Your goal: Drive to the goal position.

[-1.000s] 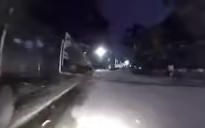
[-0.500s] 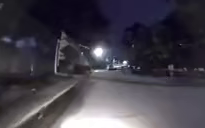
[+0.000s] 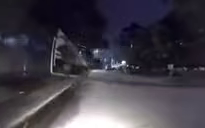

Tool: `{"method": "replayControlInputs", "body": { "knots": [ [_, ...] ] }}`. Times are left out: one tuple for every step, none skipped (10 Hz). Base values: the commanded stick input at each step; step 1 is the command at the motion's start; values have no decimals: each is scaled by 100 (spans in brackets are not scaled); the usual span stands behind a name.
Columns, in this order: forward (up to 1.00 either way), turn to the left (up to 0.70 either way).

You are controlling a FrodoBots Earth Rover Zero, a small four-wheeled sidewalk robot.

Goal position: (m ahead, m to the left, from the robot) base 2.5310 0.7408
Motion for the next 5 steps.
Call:
{"method": "replayControlInputs", "body": {
  "knots": [
    [50, 0],
    [50, 0],
    [50, 0],
    [50, 0],
    [50, 0]
  ]
}}
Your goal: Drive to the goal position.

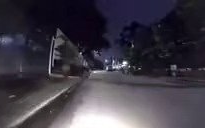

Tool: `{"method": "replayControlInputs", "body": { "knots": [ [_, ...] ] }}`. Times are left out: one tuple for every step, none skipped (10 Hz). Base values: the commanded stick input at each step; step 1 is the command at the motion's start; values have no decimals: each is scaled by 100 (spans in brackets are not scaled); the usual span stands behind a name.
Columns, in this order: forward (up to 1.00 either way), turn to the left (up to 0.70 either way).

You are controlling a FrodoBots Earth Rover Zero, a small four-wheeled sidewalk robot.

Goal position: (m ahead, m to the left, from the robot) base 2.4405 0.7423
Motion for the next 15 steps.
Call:
{"method": "replayControlInputs", "body": {
  "knots": [
    [50, 0],
    [50, 0],
    [50, 0],
    [50, 0],
    [50, 0],
    [50, 0],
    [50, 0],
    [50, 0],
    [50, 0],
    [50, 0],
    [50, 0],
    [50, 0],
    [50, 0],
    [50, 0],
    [50, 0]
  ]
}}
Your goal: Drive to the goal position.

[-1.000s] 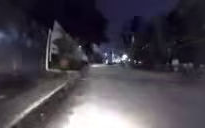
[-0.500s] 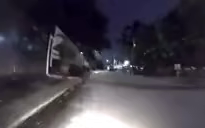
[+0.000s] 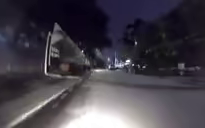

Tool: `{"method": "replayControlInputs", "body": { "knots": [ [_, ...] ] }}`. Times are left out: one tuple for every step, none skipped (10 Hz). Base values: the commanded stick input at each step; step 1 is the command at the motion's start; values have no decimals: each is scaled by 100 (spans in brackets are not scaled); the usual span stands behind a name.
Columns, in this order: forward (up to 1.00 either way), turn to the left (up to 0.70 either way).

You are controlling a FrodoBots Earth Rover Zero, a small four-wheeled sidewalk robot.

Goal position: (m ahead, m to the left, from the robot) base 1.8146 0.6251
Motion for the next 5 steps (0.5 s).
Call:
{"method": "replayControlInputs", "body": {
  "knots": [
    [50, 0],
    [50, 0],
    [50, 0],
    [50, 0],
    [50, 0]
  ]
}}
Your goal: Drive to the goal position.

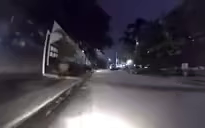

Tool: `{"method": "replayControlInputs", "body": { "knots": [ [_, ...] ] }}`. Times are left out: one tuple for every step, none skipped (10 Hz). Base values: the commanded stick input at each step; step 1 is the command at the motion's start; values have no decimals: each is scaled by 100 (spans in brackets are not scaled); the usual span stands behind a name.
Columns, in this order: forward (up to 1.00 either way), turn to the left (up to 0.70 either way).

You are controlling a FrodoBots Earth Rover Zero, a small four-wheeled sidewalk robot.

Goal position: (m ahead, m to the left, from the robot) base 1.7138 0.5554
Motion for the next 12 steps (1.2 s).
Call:
{"method": "replayControlInputs", "body": {
  "knots": [
    [50, 0],
    [50, 0],
    [50, 0],
    [50, 0],
    [50, 0],
    [50, 0],
    [50, 0],
    [50, 0],
    [50, 0],
    [50, 0],
    [50, 0],
    [50, 0]
  ]
}}
